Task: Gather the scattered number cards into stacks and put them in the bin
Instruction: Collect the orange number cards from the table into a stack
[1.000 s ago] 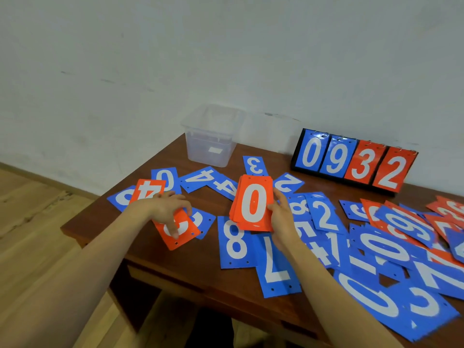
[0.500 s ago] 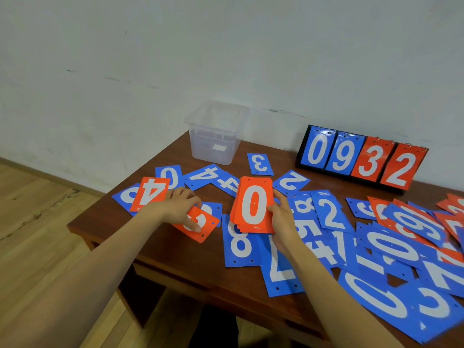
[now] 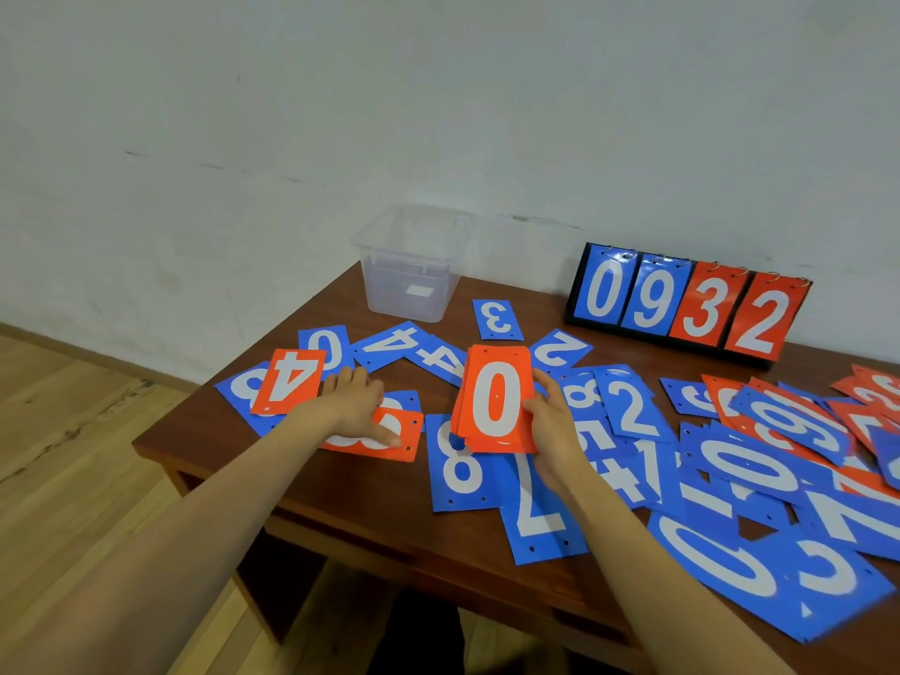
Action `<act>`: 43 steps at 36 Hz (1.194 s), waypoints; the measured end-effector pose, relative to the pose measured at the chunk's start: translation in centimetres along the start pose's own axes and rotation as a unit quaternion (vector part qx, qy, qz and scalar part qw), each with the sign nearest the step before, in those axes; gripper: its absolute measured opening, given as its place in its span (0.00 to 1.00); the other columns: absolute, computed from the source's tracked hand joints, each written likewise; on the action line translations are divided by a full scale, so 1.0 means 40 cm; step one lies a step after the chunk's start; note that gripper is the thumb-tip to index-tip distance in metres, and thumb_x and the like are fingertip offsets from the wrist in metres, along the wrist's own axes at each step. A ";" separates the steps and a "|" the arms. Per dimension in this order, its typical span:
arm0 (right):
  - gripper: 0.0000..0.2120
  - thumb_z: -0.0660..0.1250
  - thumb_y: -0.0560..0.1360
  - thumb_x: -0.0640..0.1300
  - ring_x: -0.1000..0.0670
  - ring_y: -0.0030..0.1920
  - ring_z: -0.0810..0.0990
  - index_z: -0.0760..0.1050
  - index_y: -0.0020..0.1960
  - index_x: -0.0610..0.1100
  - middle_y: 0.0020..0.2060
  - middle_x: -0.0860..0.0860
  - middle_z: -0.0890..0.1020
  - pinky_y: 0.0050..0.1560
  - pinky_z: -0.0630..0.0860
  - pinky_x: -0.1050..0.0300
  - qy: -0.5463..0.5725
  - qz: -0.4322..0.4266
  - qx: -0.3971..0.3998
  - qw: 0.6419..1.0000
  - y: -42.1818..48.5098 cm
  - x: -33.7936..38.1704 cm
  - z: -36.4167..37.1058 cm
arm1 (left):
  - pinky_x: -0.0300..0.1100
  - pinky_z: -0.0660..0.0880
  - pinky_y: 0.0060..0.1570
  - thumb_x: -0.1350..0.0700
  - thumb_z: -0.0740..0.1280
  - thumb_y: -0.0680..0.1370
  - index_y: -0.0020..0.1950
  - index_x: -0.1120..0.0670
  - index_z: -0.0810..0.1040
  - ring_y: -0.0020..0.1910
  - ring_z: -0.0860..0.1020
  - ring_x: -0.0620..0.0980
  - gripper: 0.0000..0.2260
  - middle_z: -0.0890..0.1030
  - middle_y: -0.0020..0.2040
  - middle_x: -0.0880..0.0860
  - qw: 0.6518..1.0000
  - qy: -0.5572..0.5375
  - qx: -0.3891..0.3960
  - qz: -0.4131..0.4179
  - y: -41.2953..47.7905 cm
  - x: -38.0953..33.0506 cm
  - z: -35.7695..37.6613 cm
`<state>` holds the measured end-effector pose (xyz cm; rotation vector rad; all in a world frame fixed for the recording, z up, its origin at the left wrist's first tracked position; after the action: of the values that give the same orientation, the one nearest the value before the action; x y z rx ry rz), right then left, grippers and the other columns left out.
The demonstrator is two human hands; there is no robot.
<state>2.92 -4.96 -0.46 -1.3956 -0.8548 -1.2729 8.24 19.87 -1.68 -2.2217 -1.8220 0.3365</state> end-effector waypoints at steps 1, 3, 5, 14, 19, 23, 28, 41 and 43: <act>0.18 0.56 0.81 0.40 0.47 0.50 0.79 0.64 0.70 0.51 0.57 0.48 0.76 0.45 0.80 0.49 0.000 0.000 -0.001 1.000 -0.003 0.001 -0.001 | 0.55 0.57 0.70 0.32 0.66 0.69 0.68 0.53 0.65 0.71 0.57 0.59 0.36 0.60 0.71 0.58 1.000 0.002 0.004 -0.004 -0.001 -0.002 0.002; 0.18 0.56 0.81 0.40 0.47 0.49 0.79 0.64 0.70 0.51 0.56 0.48 0.75 0.43 0.80 0.51 -0.002 0.000 -0.004 1.000 -0.008 0.004 -0.005 | 0.57 0.56 0.71 0.32 0.66 0.69 0.70 0.55 0.63 0.73 0.54 0.61 0.38 0.57 0.74 0.59 1.000 -0.005 0.010 -0.012 -0.002 -0.007 0.006; 0.19 0.56 0.81 0.39 0.49 0.46 0.80 0.64 0.70 0.51 0.55 0.48 0.75 0.42 0.80 0.51 -0.006 0.002 -0.007 1.000 -0.014 0.006 -0.012 | 0.57 0.54 0.71 0.32 0.66 0.69 0.72 0.57 0.60 0.74 0.52 0.62 0.42 0.54 0.75 0.60 0.999 -0.023 0.012 -0.026 -0.002 -0.010 0.010; 0.18 0.56 0.81 0.39 0.47 0.49 0.79 0.64 0.70 0.51 0.56 0.48 0.75 0.42 0.79 0.51 -0.001 -0.003 -0.025 1.000 -0.033 0.022 -0.051 | 0.48 0.63 0.59 0.45 0.69 0.74 0.49 0.52 0.68 0.55 0.74 0.54 0.14 0.75 0.48 0.52 0.973 -0.164 -0.165 -0.012 -0.014 -0.028 -0.037; 0.18 0.56 0.82 0.40 0.46 0.50 0.79 0.63 0.71 0.50 0.57 0.47 0.75 0.42 0.79 0.51 -0.002 -0.011 -0.024 1.000 -0.040 0.037 -0.062 | 0.45 0.72 0.42 0.51 0.68 0.76 0.44 0.52 0.68 0.39 0.74 0.49 0.10 0.74 0.37 0.50 0.916 -0.336 -0.220 0.008 -0.053 -0.031 -0.090; 0.19 0.55 0.81 0.39 0.45 0.52 0.79 0.63 0.70 0.51 0.60 0.45 0.76 0.44 0.80 0.49 0.002 -0.009 -0.031 0.999 -0.043 0.035 -0.068 | 0.45 0.74 0.45 0.52 0.68 0.76 0.46 0.52 0.71 0.44 0.75 0.50 0.07 0.75 0.42 0.50 0.887 -0.355 -0.295 0.025 -0.091 -0.060 -0.154; 0.19 0.55 0.81 0.39 0.46 0.50 0.79 0.63 0.70 0.51 0.59 0.46 0.76 0.40 0.79 0.53 0.013 -0.014 -0.036 0.999 -0.050 0.036 -0.074 | 0.38 0.73 0.43 0.52 0.63 0.80 0.52 0.54 0.74 0.46 0.75 0.47 0.06 0.76 0.48 0.49 0.823 -0.428 -0.369 0.062 -0.146 -0.117 -0.220; 0.15 0.55 0.81 0.39 0.50 0.45 0.81 0.66 0.64 0.54 0.50 0.50 0.78 0.39 0.80 0.55 0.022 -0.024 0.008 0.999 -0.063 0.051 -0.055 | 0.51 0.79 0.47 0.55 0.63 0.79 0.56 0.53 0.74 0.48 0.80 0.53 0.07 0.80 0.53 0.54 0.640 -0.755 -0.140 -0.037 -0.081 -0.296 -0.073; 0.14 0.56 0.81 0.38 0.48 0.46 0.81 0.66 0.62 0.54 0.51 0.50 0.77 0.41 0.80 0.53 0.025 -0.028 0.014 0.999 -0.060 0.056 -0.045 | 0.44 0.78 0.38 0.55 0.65 0.79 0.55 0.52 0.74 0.43 0.80 0.49 0.06 0.80 0.50 0.52 0.642 -0.749 -0.163 -0.030 -0.075 -0.302 -0.075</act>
<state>0.61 -6.45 2.09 -1.3206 -0.8797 -1.3285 4.14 8.44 2.41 -1.9763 -2.6193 2.6380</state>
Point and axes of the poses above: each hand's wrist, its own y-axis towards the middle knuckle, its own z-axis out of the palm, x = y × z, the point moved 7 cm from there along y, towards the middle knuckle
